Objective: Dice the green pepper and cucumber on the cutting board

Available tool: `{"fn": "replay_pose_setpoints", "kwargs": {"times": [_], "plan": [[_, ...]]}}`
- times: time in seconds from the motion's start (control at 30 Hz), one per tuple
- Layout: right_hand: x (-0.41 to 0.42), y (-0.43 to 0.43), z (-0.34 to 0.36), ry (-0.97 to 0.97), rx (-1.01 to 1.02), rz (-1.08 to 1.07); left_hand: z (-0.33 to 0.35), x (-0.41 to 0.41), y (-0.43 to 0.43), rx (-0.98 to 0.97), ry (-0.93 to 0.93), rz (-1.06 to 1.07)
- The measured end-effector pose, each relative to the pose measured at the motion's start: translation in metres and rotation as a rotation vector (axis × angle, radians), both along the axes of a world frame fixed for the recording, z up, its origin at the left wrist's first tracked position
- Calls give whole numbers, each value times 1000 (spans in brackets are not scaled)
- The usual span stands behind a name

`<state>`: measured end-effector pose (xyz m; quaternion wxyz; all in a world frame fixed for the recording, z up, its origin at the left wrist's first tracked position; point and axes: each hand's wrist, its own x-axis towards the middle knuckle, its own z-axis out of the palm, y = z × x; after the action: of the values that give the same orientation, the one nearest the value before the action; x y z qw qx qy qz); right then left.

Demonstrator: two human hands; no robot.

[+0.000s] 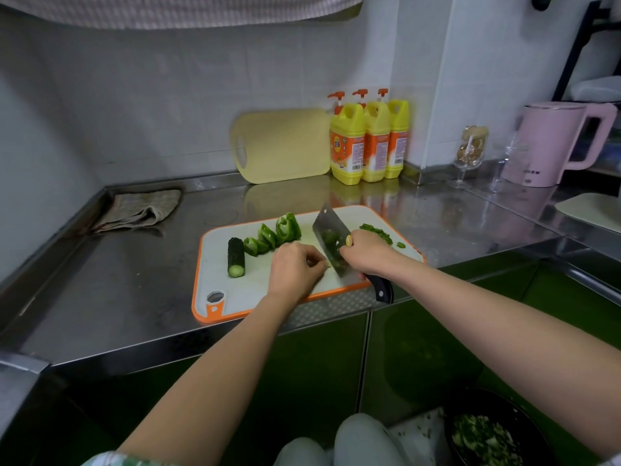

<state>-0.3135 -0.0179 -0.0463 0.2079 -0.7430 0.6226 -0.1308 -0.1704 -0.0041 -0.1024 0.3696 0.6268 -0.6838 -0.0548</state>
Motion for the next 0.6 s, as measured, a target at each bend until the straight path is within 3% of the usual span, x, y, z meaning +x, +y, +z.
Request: {"fn": "replay_pose_setpoints", "kwargs": {"times": [0.17,0.6], "plan": [[-9,5,8,-50,-78,46,-2,1,-2,18,40,31],[-9,21,13,66,7,104,-3,2,-5,17,44,40]]}}
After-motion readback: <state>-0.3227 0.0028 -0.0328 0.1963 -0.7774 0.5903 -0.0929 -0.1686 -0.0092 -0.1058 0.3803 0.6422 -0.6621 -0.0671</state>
